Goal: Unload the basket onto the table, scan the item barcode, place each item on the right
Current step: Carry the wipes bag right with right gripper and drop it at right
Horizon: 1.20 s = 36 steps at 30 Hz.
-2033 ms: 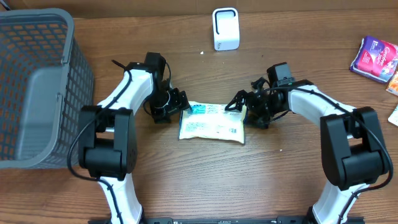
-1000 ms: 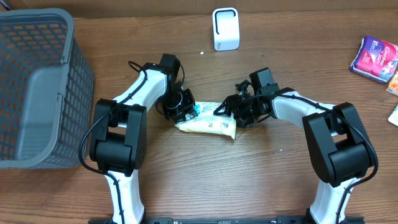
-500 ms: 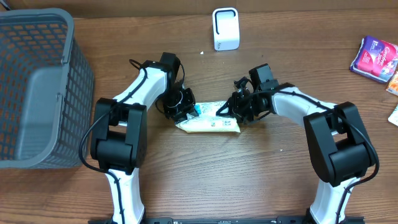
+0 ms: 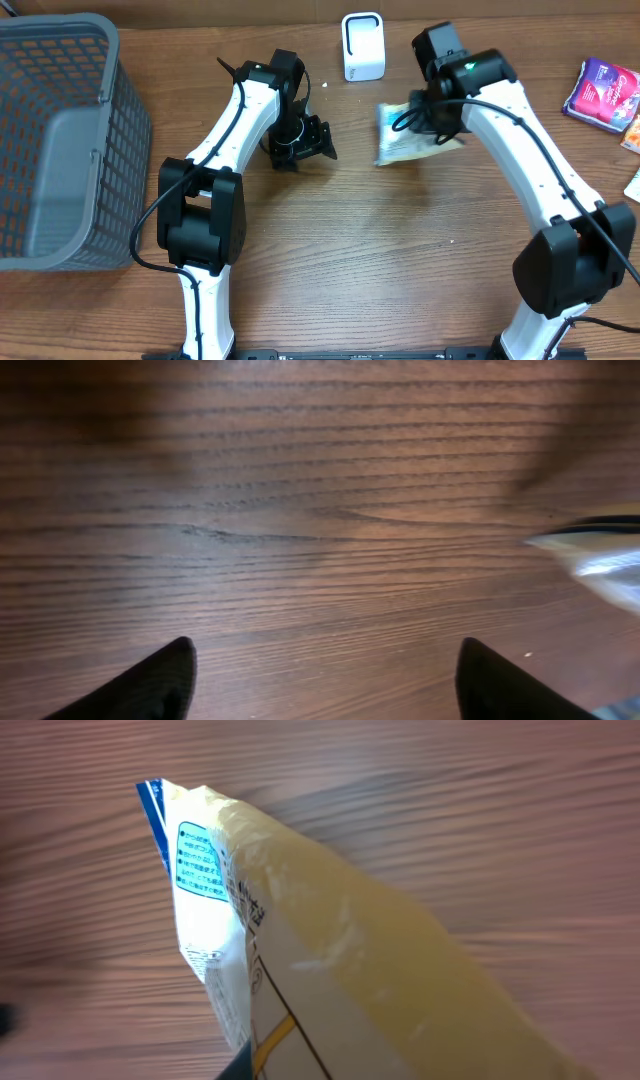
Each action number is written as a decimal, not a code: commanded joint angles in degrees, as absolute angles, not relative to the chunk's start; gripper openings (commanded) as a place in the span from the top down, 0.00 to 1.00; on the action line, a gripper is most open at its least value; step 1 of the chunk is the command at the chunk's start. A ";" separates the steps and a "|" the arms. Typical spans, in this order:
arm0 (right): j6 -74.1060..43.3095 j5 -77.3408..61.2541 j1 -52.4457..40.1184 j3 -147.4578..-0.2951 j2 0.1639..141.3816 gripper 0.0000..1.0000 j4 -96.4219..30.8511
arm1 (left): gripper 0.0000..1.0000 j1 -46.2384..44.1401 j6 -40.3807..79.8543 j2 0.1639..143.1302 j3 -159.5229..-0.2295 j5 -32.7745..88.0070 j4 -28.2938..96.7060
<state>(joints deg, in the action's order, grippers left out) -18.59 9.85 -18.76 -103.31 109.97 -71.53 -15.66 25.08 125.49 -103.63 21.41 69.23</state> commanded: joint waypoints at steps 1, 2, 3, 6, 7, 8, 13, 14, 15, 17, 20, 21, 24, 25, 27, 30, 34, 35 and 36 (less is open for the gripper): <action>-17.72 29.65 -18.68 -105.91 108.22 0.96 -75.77 | 0.15 -15.35 24.38 125.54 -104.86 19.42 69.63; -17.72 32.23 -18.68 -105.84 108.29 0.96 -77.80 | 0.13 -15.35 24.36 125.54 -104.86 18.96 69.65; -17.69 33.45 -18.68 -105.82 108.36 0.96 -79.66 | 0.12 -15.33 24.36 125.54 -104.86 18.72 69.69; -17.50 33.58 -18.65 -105.69 108.40 0.96 -85.84 | 0.12 -15.35 24.38 125.54 -104.86 18.65 69.69; -17.47 33.61 -18.61 -105.41 108.47 0.96 -86.54 | 0.12 -15.35 24.38 125.54 -104.86 18.68 69.71; -17.50 33.87 -18.61 -104.60 108.47 0.96 -87.53 | 0.12 -15.35 24.38 125.54 -104.86 18.65 69.78; -17.56 37.06 -18.61 -100.31 109.40 0.96 -89.30 | 0.11 -15.35 24.14 125.54 -104.86 18.68 70.13; -17.76 38.00 -18.57 -99.63 110.02 0.96 -89.41 | 0.11 -15.35 24.08 125.54 -104.86 18.65 70.19; -17.76 38.39 -18.55 -99.24 110.43 0.96 -89.41 | 0.11 -15.35 23.88 125.54 -104.86 18.68 70.24; -17.74 40.25 -17.80 -98.15 112.46 0.96 -88.62 | 0.12 -15.35 22.98 125.54 -104.86 18.68 70.70; -17.78 42.70 -16.36 -98.15 114.56 0.96 -89.58 | 0.11 -15.35 21.74 125.54 -104.86 18.63 71.35; -18.26 42.83 -15.77 -98.15 115.28 0.96 -90.45 | 0.11 -15.35 21.34 125.54 -104.86 18.59 71.61; -19.51 40.66 -15.68 -98.15 115.55 0.96 -90.48 | 0.11 -15.35 20.95 125.54 -104.86 18.13 71.59; -19.51 38.87 -16.01 -98.15 115.55 0.94 -90.35 | 0.11 -15.35 20.97 125.54 -104.86 17.93 71.48; -19.49 35.55 -17.12 -98.13 115.57 0.92 -89.80 | 0.11 -15.35 20.97 125.54 -104.86 17.96 71.24; -19.51 31.48 -19.70 -98.06 115.87 0.89 -88.51 | 0.11 -15.35 20.97 125.54 -104.86 17.96 71.16; -19.49 21.93 -24.14 -97.82 116.07 0.60 -83.96 | 0.11 -15.35 20.95 125.54 -104.86 17.93 71.61; -19.49 18.87 -25.23 -97.84 116.07 0.48 -82.32 | 0.07 -15.35 20.95 125.54 -104.86 17.82 71.72; -19.49 16.93 -25.85 -97.86 116.07 0.44 -81.32 | 0.04 -15.35 20.95 125.54 -104.86 17.74 71.72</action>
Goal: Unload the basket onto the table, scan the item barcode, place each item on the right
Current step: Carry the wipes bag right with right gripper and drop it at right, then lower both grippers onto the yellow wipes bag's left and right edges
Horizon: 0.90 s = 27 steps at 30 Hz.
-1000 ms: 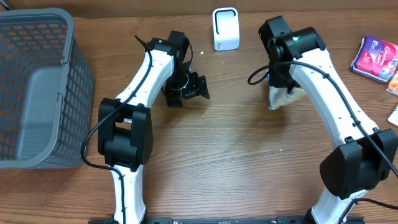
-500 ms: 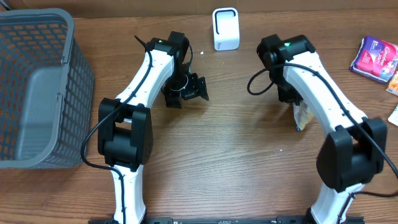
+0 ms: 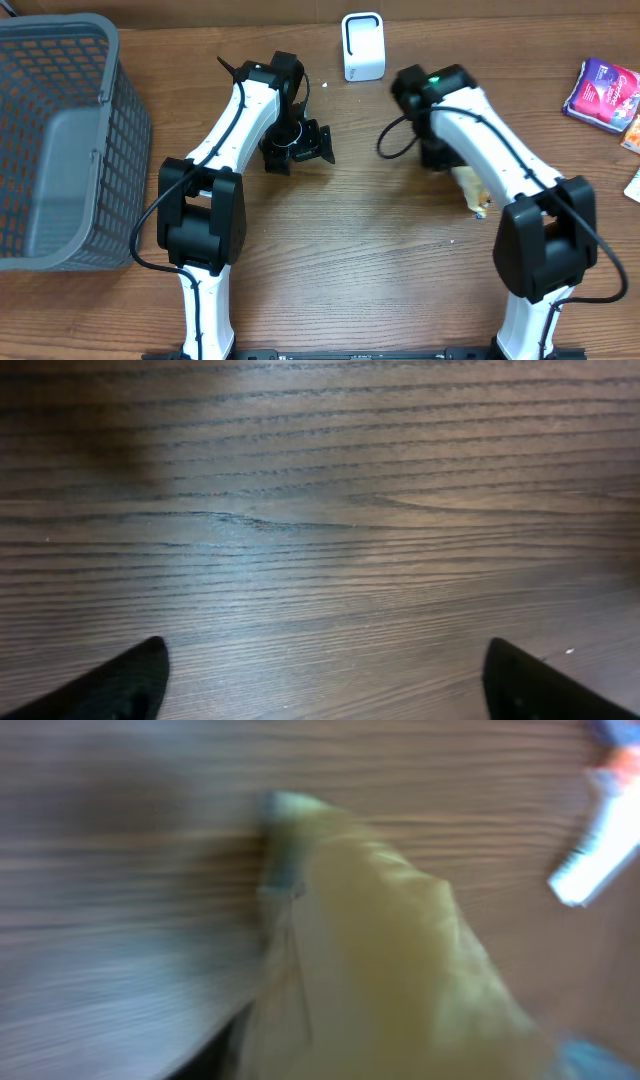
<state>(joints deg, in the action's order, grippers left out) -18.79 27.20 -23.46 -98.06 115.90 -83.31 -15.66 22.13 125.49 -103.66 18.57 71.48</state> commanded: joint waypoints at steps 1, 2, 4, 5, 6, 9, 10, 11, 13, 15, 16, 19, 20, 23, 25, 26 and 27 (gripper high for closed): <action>-19.49 14.52 -26.52 -97.93 116.07 0.41 -80.25 | 0.01 -15.35 20.95 125.54 -104.86 17.76 71.72; -19.49 12.51 -26.92 -98.00 116.07 0.34 -79.66 | 0.00 -15.35 20.95 125.54 -104.86 17.76 71.72; -19.49 9.61 -27.31 -98.39 116.07 0.23 -79.18 | 0.00 -15.35 20.93 125.54 -104.86 17.74 71.77; -19.49 7.27 -27.31 -99.20 116.07 0.16 -79.37 | 0.00 -15.35 20.95 125.54 -104.86 17.76 71.77; -19.49 5.26 -27.27 -100.36 116.07 0.14 -79.92 | 0.00 -15.35 20.95 125.54 -104.86 17.76 71.75; -19.44 1.17 -25.12 -107.07 116.05 0.10 -83.44 | 0.00 -15.35 20.95 125.54 -104.86 17.74 71.77; -18.94 1.21 -23.42 -110.50 116.05 0.06 -84.86 | 0.00 -15.35 20.95 125.54 -104.86 17.76 71.81; -18.57 1.21 -22.50 -111.92 116.05 0.03 -85.43 | 0.00 -15.35 20.95 125.54 -104.86 17.76 71.85; -17.50 1.19 -19.16 -114.67 116.05 0.00 -86.56 | 0.00 -15.35 20.95 125.54 -104.86 17.76 72.01; -17.52 1.17 -16.25 -114.83 116.05 0.00 -86.76 | 0.00 -15.35 20.95 125.54 -104.84 17.76 72.10; -17.54 1.13 -14.02 -114.48 116.07 0.05 -86.89 | 0.00 -15.35 20.95 125.54 -104.84 17.74 72.12; -17.56 -0.43 -9.23 -112.05 116.07 0.28 -86.02 | 0.00 -15.35 20.95 125.54 -104.84 17.76 72.05; -17.54 -2.39 -7.84 -110.80 116.07 0.41 -85.41 | 0.00 -15.35 20.97 125.54 -104.84 17.76 71.99; -17.52 -7.38 -5.23 -105.78 116.07 0.62 -82.83 | 0.00 -15.38 20.97 125.54 -104.84 17.76 71.92; -17.54 -9.85 -4.80 -101.34 116.07 0.73 -79.46 | 0.00 -15.35 20.97 125.54 -104.84 17.76 71.92; -17.54 -12.36 -5.02 -97.91 116.07 0.79 -76.62 | 0.00 -15.35 20.97 125.54 -104.84 17.76 71.92; -17.54 -14.98 -5.72 -94.21 116.07 0.82 -73.54 | 0.00 -15.38 20.97 125.54 -104.84 17.76 71.92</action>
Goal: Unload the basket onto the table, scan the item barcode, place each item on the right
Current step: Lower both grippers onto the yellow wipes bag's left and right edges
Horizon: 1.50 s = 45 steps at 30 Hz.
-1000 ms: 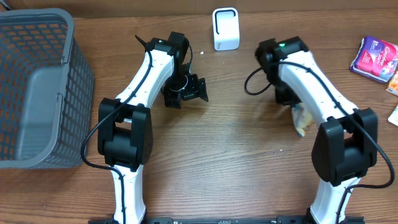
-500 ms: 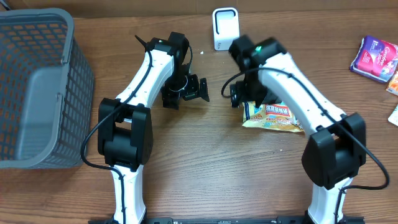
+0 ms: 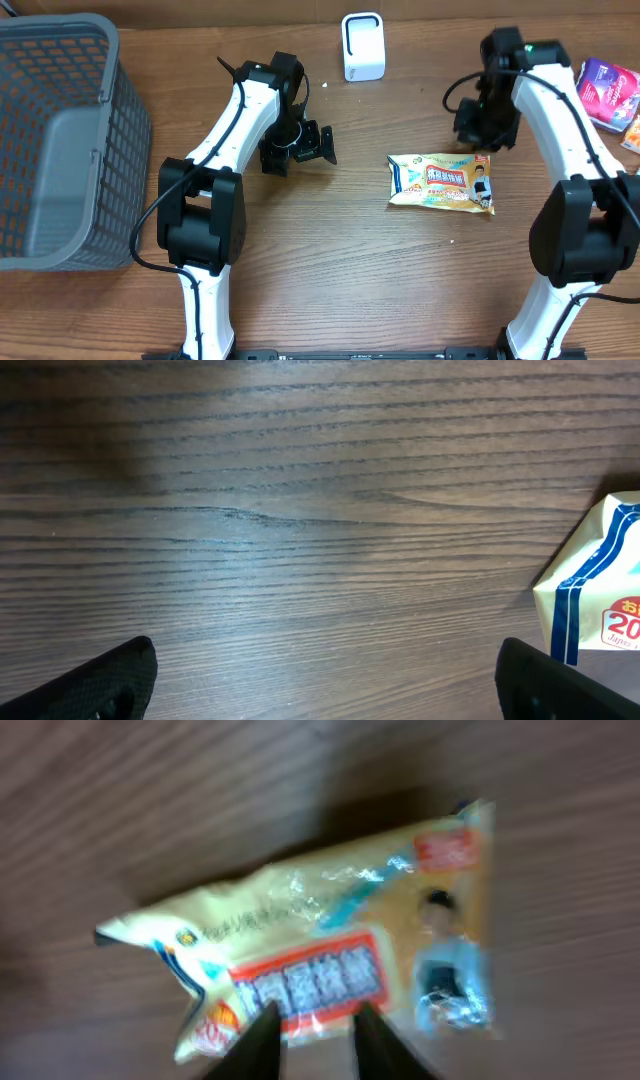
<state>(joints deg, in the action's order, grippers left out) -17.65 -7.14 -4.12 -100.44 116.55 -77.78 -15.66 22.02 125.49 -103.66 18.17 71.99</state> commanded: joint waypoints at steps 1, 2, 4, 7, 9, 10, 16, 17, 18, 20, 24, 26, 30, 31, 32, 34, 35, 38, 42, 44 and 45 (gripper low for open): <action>-17.54 -15.84 -6.15 -92.49 116.07 0.82 -72.16 | 0.00 -15.35 20.97 125.54 -104.84 17.76 71.92; -17.56 -16.64 -6.90 -90.13 116.07 0.83 -70.24 | 0.00 -15.38 20.97 125.54 -104.84 17.76 71.92; -18.68 -16.84 -8.75 -85.38 116.07 0.82 -66.48 | 0.00 -15.35 20.97 125.54 -104.84 17.76 71.94; -21.39 -16.88 -10.94 -80.40 116.07 0.82 -62.06 | 0.00 -15.38 20.97 125.54 -104.84 17.76 71.92; -22.76 -18.72 -12.53 -77.93 116.07 0.82 -59.05 | 0.00 -15.35 20.99 125.54 -104.84 17.80 71.92; -22.74 -20.75 -13.32 -77.49 116.07 0.82 -57.87 | 0.00 -15.38 20.97 125.54 -104.84 17.82 71.92; -23.00 -25.85 -17.67 -81.82 116.07 0.76 -54.85 | 0.03 -15.62 16.86 125.54 -104.84 23.51 71.70; -22.98 -25.85 -17.87 -83.07 116.07 0.73 -55.35 | 0.03 -15.66 15.46 125.54 -104.84 25.30 71.57; -22.96 -25.85 -18.02 -84.86 116.07 0.70 -55.99 | 0.04 -15.70 13.63 125.54 -104.84 27.94 71.37; -22.90 -25.78 -18.04 -88.92 116.07 0.65 -57.58 | 0.06 -15.81 11.29 125.54 -104.84 31.83 70.94; -22.48 -24.25 -16.27 -95.22 116.07 0.58 -60.71 | 0.17 -16.12 7.70 125.54 -104.84 37.08 70.70; -21.54 -23.64 -14.28 -97.19 116.07 0.57 -62.63 | 0.20 -16.58 8.10 125.54 -104.84 37.04 70.67; -17.63 -23.35 -9.30 -97.62 116.07 0.55 -67.09 | 0.52 -19.40 12.91 125.56 -103.44 36.95 68.34; -17.47 -22.65 -7.99 -97.62 116.07 0.55 -67.88 | 0.63 -20.53 12.91 125.58 -103.11 37.08 67.33; -17.45 -22.57 -7.14 -97.62 116.07 0.56 -68.07 | 0.68 -21.63 12.95 125.58 -102.87 37.10 66.41; -17.50 -22.59 -5.48 -97.62 116.07 0.62 -68.29 | 0.78 -23.46 14.24 125.58 -102.61 37.08 64.75; -17.50 -22.61 -4.67 -97.62 116.07 0.64 -68.45 | 0.87 -24.82 15.92 125.58 -102.35 37.04 63.24; -17.52 -22.59 -3.18 -97.58 116.07 0.52 -69.63 | 0.92 -28.05 21.61 125.67 -101.58 34.37 59.33; -17.47 -22.55 -3.75 -96.60 116.07 0.53 -72.44 | 0.96 -30.70 26.09 126.06 -99.88 30.98 56.38; -17.47 -22.55 -4.91 -94.11 116.07 0.66 -72.27 | 0.96 -31.53 26.96 126.30 -98.10 30.70 54.94; -17.47 -22.55 -5.34 -93.10 116.07 0.69 -71.85 | 0.96 -31.57 27.68 126.32 -97.19 29.93 54.50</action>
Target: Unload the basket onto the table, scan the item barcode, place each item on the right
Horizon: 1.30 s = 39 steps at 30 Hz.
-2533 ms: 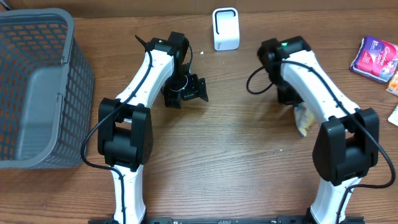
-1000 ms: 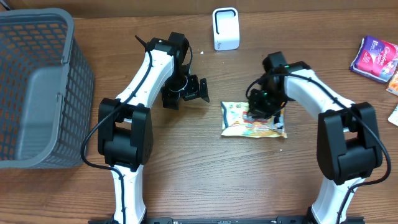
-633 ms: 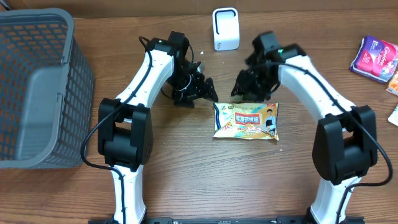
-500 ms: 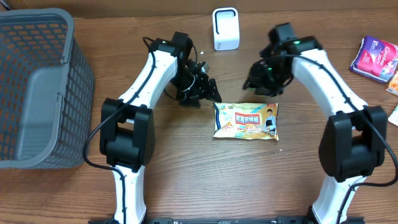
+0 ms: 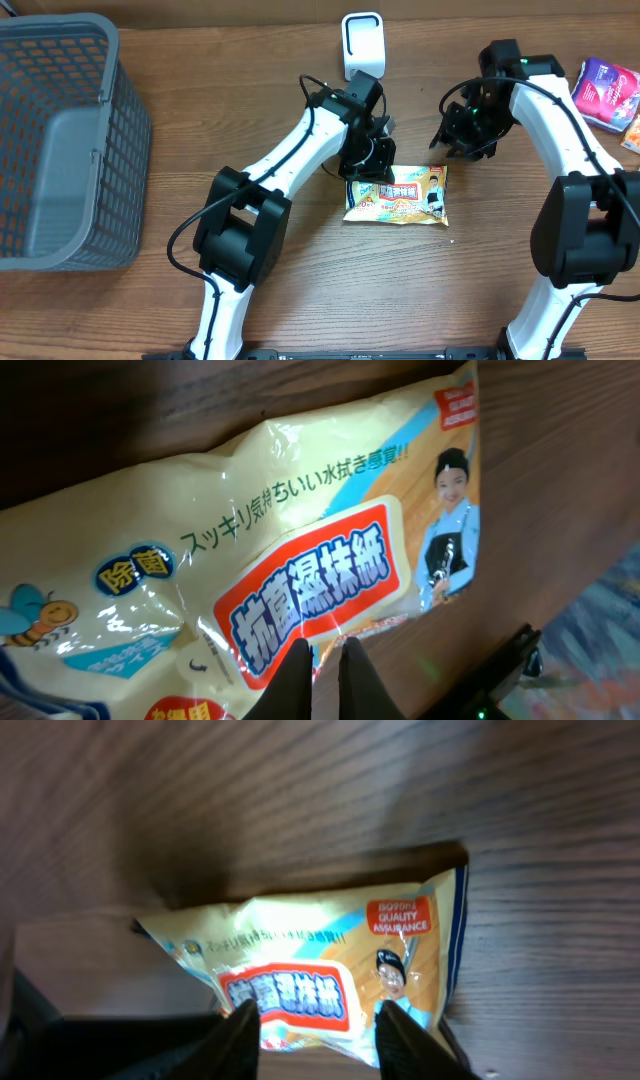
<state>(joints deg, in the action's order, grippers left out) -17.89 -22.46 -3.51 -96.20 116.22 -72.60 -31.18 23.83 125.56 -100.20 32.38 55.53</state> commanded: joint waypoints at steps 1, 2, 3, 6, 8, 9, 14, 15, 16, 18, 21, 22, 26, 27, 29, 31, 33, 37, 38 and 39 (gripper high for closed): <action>-17.52 -22.57 -6.04 -91.05 116.07 0.73 -70.63 | 0.96 -31.55 29.12 126.32 -96.05 28.01 54.33; -17.56 -22.59 -6.50 -89.49 116.07 0.73 -69.49 | 0.96 -31.53 30.11 126.32 -95.22 26.06 54.39; -17.78 -22.61 -7.01 -87.61 116.07 0.74 -68.14 | 0.96 -31.40 30.76 126.32 -94.48 24.23 54.50; -17.93 -23.16 -8.16 -81.21 116.07 0.74 -63.77 | 0.96 -30.11 31.97 126.32 -93.36 17.10 58.22; -17.98 -20.64 -8.14 -78.46 116.07 0.75 -62.33 | 0.96 -29.19 31.94 126.32 -93.45 13.91 60.45; -17.98 -19.59 -8.08 -78.06 116.07 0.76 -62.15 | 0.96 -28.80 31.94 126.32 -93.49 13.23 61.21; -21.21 -10.09 -6.15 -78.30 116.07 0.79 -63.09 | 0.96 -25.10 31.68 126.21 -94.24 11.40 65.12; -21.19 -9.69 -5.58 -78.94 116.07 0.80 -63.81 | 0.96 -24.27 31.68 126.19 -94.76 11.40 65.95; -21.19 -9.43 -5.21 -79.83 116.07 0.80 -64.73 | 0.96 -23.53 31.59 126.19 -95.44 11.40 66.72; -21.17 -7.68 -4.67 -82.63 116.07 0.80 -67.37 | 0.96 -22.33 30.44 126.08 -97.36 11.40 68.31; -20.73 -5.63 -4.36 -90.30 116.07 0.76 -74.02 | 0.96 -21.39 29.12 125.08 -102.56 11.55 71.44; -20.53 -6.09 -4.38 -92.05 116.07 0.75 -75.59 | 0.96 -21.39 29.08 124.73 -103.77 11.81 71.90; -12.25 -19.42 -5.26 -95.59 116.07 0.72 -78.98 | 0.96 -22.24 27.83 123.39 -105.65 17.65 72.10; -11.33 -22.13 -5.63 -95.44 116.07 0.72 -79.05 | 0.96 -22.79 27.62 123.44 -105.54 20.16 72.20; -11.05 -24.80 -7.01 -94.17 116.07 0.72 -78.41 | 0.96 -23.66 26.92 123.46 -104.60 22.61 72.10; -11.07 -25.21 -9.10 -92.27 116.07 0.72 -77.65 | 0.96 -25.76 27.03 123.46 -102.83 23.00 71.96; -11.11 -25.87 -10.85 -90.26 116.07 0.72 -76.47 | 0.96 -27.38 27.14 123.46 -101.14 23.00 70.98; -15.59 -26.22 -16.19 -81.36 116.07 0.77 -70.06 | 0.96 -30.02 29.28 123.46 -95.59 21.34 67.07; -16.78 -25.93 -16.60 -79.48 116.07 0.77 -68.88 | 0.96 -29.89 30.15 123.46 -94.37 19.59 66.74; -17.67 -25.30 -16.71 -78.00 116.07 0.80 -67.79 | 0.96 -29.58 30.83 123.46 -93.41 17.65 66.59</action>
